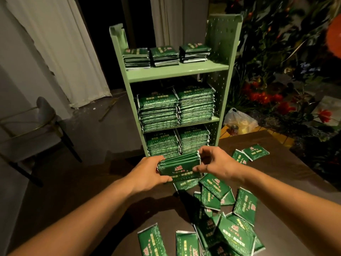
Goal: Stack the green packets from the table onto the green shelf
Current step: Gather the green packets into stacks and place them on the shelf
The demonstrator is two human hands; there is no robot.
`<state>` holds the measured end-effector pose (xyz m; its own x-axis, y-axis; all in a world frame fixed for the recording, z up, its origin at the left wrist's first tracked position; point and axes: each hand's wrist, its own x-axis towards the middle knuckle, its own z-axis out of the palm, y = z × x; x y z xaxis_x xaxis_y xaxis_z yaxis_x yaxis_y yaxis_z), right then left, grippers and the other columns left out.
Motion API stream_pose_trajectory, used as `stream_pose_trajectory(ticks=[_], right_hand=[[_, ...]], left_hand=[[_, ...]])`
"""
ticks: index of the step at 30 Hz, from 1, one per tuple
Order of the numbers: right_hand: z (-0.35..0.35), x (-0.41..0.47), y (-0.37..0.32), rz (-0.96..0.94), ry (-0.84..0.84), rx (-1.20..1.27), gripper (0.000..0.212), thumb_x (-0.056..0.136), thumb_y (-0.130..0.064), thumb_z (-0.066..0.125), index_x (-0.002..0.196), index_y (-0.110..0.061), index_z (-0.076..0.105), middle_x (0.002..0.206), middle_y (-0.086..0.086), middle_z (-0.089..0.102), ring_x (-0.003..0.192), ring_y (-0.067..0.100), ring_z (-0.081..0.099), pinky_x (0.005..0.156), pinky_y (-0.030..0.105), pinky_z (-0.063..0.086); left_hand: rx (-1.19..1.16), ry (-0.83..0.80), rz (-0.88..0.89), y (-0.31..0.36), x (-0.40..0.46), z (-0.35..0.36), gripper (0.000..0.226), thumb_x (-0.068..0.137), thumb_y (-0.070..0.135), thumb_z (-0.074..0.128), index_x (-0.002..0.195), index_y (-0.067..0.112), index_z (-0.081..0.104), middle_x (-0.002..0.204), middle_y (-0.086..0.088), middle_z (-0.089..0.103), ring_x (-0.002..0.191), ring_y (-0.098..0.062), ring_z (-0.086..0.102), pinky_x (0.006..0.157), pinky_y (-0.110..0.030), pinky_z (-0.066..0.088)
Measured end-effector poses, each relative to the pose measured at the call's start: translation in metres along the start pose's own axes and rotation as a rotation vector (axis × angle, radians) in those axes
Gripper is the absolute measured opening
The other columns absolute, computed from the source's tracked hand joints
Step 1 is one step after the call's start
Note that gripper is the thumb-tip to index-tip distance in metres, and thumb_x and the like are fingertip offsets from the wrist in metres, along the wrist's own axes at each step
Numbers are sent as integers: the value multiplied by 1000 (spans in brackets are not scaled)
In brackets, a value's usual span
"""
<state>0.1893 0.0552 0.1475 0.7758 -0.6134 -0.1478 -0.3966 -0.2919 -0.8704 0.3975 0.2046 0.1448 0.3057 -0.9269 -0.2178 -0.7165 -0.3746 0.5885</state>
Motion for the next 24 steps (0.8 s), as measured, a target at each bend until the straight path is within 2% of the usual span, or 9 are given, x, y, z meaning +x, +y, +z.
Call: stream_pose_trajectory(ticks=[3, 6, 8, 11, 15, 17, 19, 22, 24], right_hand=[[-11, 2, -21, -45, 17, -19, 32, 83, -7, 80, 101, -2, 53, 79, 0, 47, 71, 12, 49, 69, 29, 49], [-24, 2, -41, -108, 36, -26, 26, 86, -4, 76, 97, -7, 52, 82, 0, 42, 67, 4, 51, 68, 23, 46], [-29, 2, -53, -133, 53, -4, 29, 85, -5, 78, 100, -15, 55, 85, -2, 45, 70, 7, 51, 71, 22, 46], [-36, -3, -70, -147, 98, -56, 44, 81, -14, 83, 117, -14, 58, 83, -1, 57, 73, 7, 53, 71, 17, 49], [-52, -6, -93, -237, 131, -144, 30, 84, -27, 80, 98, -13, 58, 83, -4, 54, 78, 8, 51, 79, 25, 47], [-61, -6, -105, -260, 126, -142, 29, 86, -32, 78, 105, -22, 58, 103, -8, 60, 100, 8, 57, 92, 27, 46], [-69, -7, -121, -260, 138, -103, 40, 88, -31, 75, 122, -25, 55, 122, -10, 58, 117, 9, 54, 99, 24, 45], [-78, -7, -143, -314, 148, -88, 28, 91, -28, 72, 114, -30, 56, 116, -14, 62, 111, 1, 57, 97, 21, 48], [-83, -5, -156, -334, 161, -62, 23, 92, -24, 70, 106, -34, 55, 109, -16, 64, 101, -8, 58, 92, 14, 49]], left_hand=[[48, -5, 42, 19, -4, -26, 90, 86, 39, 78, 158, 15, 30, 74, 6, 58, 54, -3, 58, 61, -16, 45], [66, 16, 82, 40, -11, -51, 87, 89, 36, 76, 158, 14, 29, 65, 10, 54, 44, 3, 55, 52, -15, 40], [69, 41, 97, 51, -16, -65, 86, 89, 35, 77, 158, 14, 30, 71, 6, 60, 43, 3, 54, 50, -14, 39], [69, 75, 122, 63, -22, -82, 85, 89, 35, 76, 157, 14, 31, 106, -22, 69, 41, 4, 52, 47, -12, 38], [70, 144, 159, 74, -21, -103, 83, 87, 36, 78, 155, 16, 34, 74, 0, 64, 41, 3, 50, 46, -11, 36], [64, 188, 185, 76, -15, -119, 81, 84, 41, 80, 152, 24, 39, 79, 3, 67, 49, 1, 56, 53, -10, 41], [52, 217, 225, 82, -14, -134, 66, 81, 45, 82, 137, 34, 51, 106, 4, 73, 66, -3, 66, 70, -18, 53], [12, 245, 296, 95, -15, -152, 40, 82, 33, 83, 117, 33, 65, 104, 16, 74, 79, 0, 70, 73, -15, 52], [18, 284, 300, 104, -17, -164, 43, 82, 34, 83, 121, 33, 65, 106, 20, 73, 88, 5, 69, 78, -14, 52]])
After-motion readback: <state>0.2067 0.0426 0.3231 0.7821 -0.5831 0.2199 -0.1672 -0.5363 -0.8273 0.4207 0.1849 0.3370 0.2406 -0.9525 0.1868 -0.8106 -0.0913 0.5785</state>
